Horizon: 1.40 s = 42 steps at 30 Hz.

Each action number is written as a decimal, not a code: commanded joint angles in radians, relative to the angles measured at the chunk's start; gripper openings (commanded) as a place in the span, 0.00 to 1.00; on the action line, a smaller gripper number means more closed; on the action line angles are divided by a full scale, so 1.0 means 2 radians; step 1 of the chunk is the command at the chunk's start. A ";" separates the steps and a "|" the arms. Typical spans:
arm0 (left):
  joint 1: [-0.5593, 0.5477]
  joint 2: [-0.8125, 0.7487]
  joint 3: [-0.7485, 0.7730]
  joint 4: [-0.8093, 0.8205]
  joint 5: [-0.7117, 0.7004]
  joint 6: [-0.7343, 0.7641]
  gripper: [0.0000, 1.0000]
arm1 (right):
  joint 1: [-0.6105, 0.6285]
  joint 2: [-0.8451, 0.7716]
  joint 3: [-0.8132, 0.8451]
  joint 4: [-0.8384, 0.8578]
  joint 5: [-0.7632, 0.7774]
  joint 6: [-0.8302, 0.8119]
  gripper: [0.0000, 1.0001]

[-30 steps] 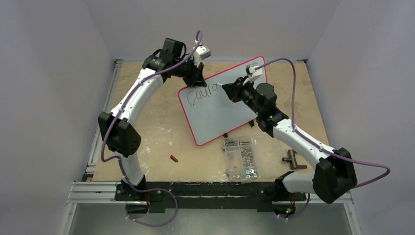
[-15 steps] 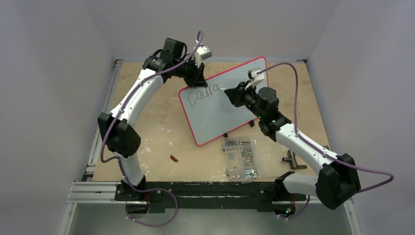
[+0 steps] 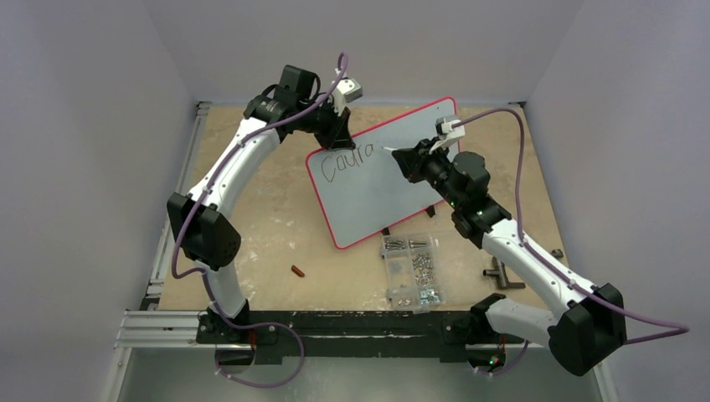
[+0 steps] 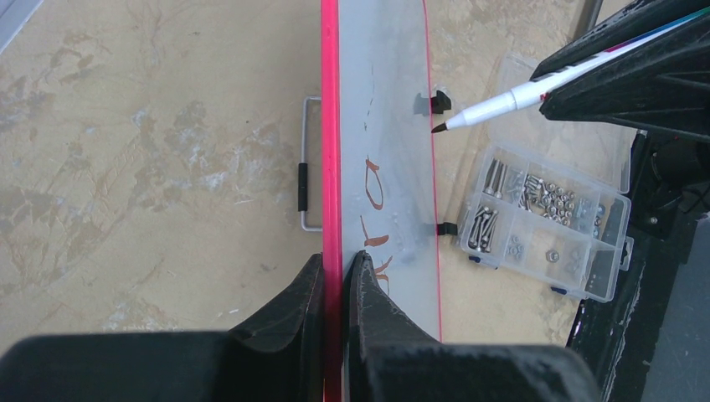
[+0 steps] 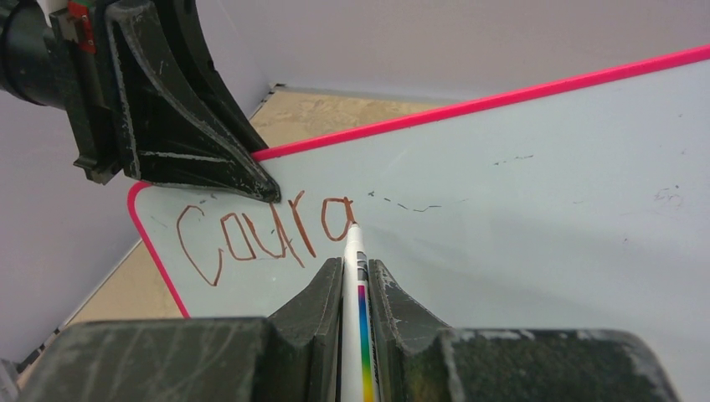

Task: Write a sentence on the whiteboard

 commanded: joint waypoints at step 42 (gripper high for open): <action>-0.014 0.018 -0.004 -0.057 -0.034 0.060 0.00 | -0.016 0.086 0.032 0.036 -0.034 -0.006 0.00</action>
